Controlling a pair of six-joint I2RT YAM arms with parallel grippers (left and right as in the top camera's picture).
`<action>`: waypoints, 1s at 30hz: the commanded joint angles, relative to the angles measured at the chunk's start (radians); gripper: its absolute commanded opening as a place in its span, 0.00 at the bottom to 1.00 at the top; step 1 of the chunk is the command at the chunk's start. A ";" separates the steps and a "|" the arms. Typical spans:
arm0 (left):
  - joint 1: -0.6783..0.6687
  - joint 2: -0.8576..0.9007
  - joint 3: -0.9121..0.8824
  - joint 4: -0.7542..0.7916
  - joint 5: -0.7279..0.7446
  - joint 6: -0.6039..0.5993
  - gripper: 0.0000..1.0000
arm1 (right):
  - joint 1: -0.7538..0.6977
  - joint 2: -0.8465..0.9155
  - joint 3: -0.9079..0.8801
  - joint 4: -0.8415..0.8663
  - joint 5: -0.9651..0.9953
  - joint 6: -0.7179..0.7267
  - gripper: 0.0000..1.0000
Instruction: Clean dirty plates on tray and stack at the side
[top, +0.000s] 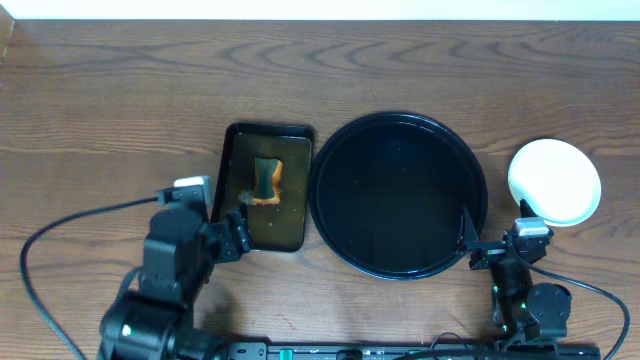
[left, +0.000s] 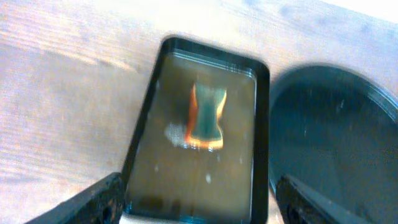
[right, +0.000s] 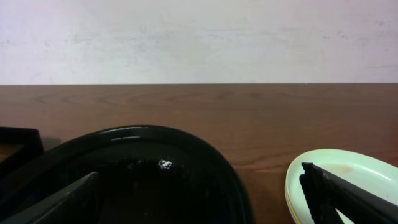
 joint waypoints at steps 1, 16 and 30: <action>0.048 -0.100 -0.106 0.075 -0.017 0.010 0.79 | 0.009 -0.004 -0.001 -0.004 -0.004 0.006 0.99; 0.200 -0.520 -0.581 0.663 0.060 0.098 0.79 | 0.009 -0.004 -0.001 -0.004 -0.004 0.006 0.99; 0.201 -0.600 -0.686 0.600 0.056 0.187 0.79 | 0.009 -0.004 -0.001 -0.004 -0.004 0.006 0.99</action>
